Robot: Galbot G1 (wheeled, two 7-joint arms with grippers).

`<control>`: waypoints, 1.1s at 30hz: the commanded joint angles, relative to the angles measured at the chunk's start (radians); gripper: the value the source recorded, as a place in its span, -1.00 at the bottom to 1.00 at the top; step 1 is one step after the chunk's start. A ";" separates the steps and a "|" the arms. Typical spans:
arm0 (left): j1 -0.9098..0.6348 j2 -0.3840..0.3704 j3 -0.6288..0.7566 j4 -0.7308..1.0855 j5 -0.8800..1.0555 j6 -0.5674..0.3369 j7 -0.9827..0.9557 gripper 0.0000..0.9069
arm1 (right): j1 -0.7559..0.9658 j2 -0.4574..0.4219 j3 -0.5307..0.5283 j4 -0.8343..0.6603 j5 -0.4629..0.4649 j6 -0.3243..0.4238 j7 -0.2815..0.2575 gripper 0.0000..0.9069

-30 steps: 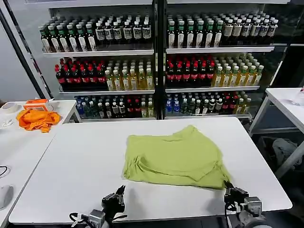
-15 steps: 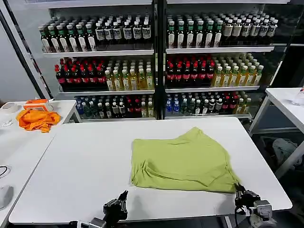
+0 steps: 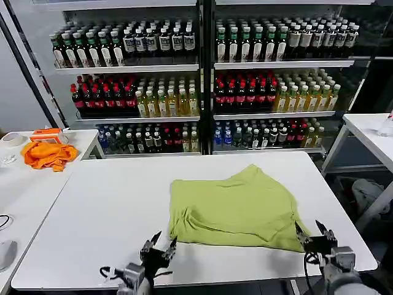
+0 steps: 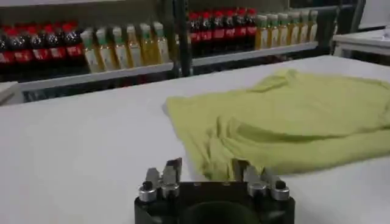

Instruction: Fold and organize the clothes.

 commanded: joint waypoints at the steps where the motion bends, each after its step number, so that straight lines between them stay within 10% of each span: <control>1: -0.321 0.015 0.023 0.130 -0.206 0.070 -0.060 1.00 | 0.442 -0.067 -0.256 -0.260 0.191 -0.037 0.046 1.00; 18: -0.845 -0.070 0.233 0.662 -0.303 0.095 -0.129 1.00 | 0.963 0.097 -0.558 -0.851 0.196 -0.035 0.010 1.00; 33: -0.870 -0.098 0.267 0.783 -0.398 0.098 -0.156 1.00 | 1.044 0.211 -0.594 -1.073 0.152 -0.029 -0.028 1.00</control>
